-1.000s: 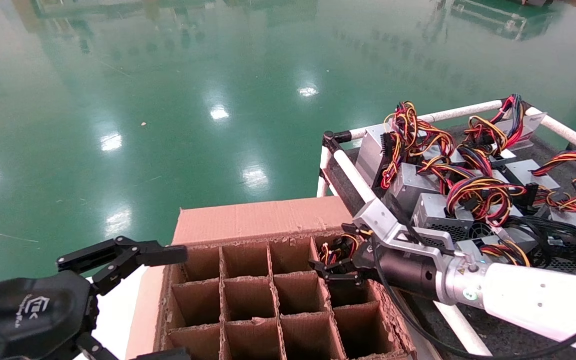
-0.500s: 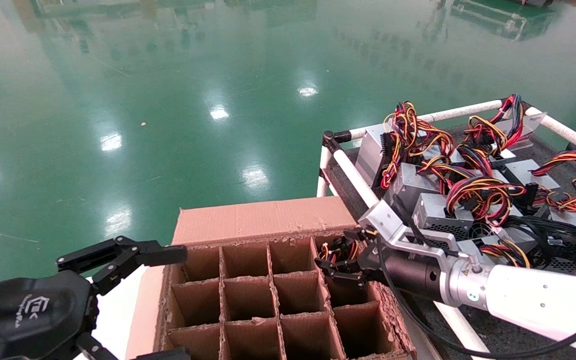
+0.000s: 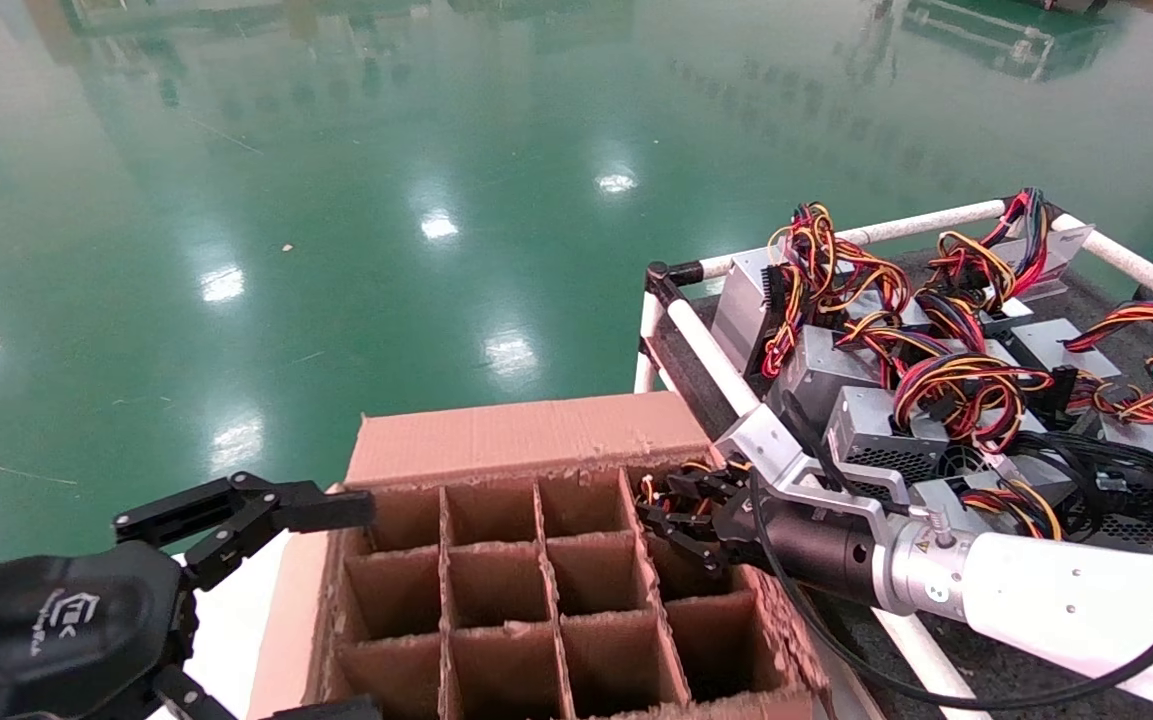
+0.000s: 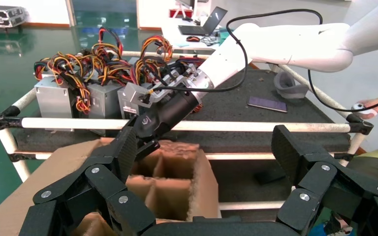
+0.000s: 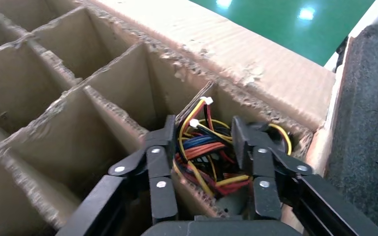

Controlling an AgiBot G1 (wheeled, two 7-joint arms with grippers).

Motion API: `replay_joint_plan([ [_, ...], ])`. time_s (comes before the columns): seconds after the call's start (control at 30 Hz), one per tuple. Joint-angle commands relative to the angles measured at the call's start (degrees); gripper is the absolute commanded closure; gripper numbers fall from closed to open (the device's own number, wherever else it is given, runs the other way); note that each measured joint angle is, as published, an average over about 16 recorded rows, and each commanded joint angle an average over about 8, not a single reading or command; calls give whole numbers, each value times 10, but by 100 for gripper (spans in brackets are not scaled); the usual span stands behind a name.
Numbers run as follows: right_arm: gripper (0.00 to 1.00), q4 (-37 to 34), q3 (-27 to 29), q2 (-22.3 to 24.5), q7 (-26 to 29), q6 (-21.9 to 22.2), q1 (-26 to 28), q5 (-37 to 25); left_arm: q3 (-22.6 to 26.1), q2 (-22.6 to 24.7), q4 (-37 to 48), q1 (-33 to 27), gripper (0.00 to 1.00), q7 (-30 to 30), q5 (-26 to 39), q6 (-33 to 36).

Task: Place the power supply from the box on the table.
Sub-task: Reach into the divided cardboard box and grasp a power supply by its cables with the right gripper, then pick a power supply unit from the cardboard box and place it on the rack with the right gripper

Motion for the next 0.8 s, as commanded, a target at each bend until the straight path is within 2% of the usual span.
replay_joint_plan([
  [0.03, 100, -4, 0, -2, 0, 0, 3, 0, 0, 0, 0, 0, 0, 0, 0, 0],
  [0.8, 100, -12, 18, 9, -1, -27, 9, 43, 0, 0, 0, 0, 0, 0, 0, 0],
])
